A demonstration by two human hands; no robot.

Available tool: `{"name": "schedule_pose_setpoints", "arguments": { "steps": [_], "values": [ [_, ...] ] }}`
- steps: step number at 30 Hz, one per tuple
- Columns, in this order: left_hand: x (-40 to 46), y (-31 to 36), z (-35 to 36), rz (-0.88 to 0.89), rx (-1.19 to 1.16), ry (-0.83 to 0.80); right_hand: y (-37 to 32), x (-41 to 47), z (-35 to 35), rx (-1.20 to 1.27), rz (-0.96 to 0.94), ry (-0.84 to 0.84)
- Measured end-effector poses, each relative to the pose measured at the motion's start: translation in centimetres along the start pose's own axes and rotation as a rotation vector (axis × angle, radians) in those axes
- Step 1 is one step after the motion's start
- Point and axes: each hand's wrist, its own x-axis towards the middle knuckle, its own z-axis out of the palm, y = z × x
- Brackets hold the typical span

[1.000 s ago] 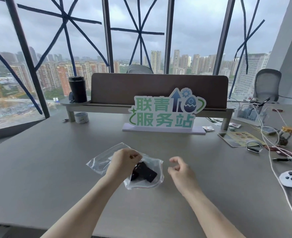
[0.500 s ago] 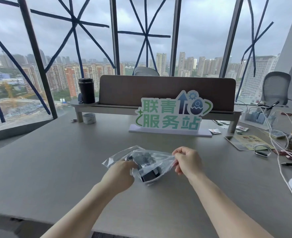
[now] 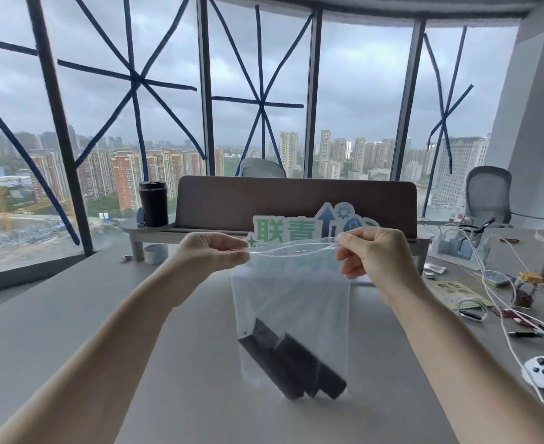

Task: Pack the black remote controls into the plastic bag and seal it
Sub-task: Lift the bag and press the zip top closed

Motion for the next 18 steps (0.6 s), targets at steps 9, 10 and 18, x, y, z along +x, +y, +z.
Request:
{"name": "schedule_pose_setpoints", "arguments": {
  "steps": [9,10,18],
  "values": [
    [-1.4,-2.9,2.5,-0.028,0.049,0.197,-1.3,-1.1,-1.7,-0.251,-0.080,0.104],
    [-1.5,-2.7,2.7,-0.056,0.000,0.201,-1.5,-1.3,-2.1,-0.307,-0.093,0.134],
    [-1.6,0.6,6.2,0.024,-0.058,0.103,-3.9,-3.3,-0.6,-0.785,-0.483,-0.138]
  ]
}}
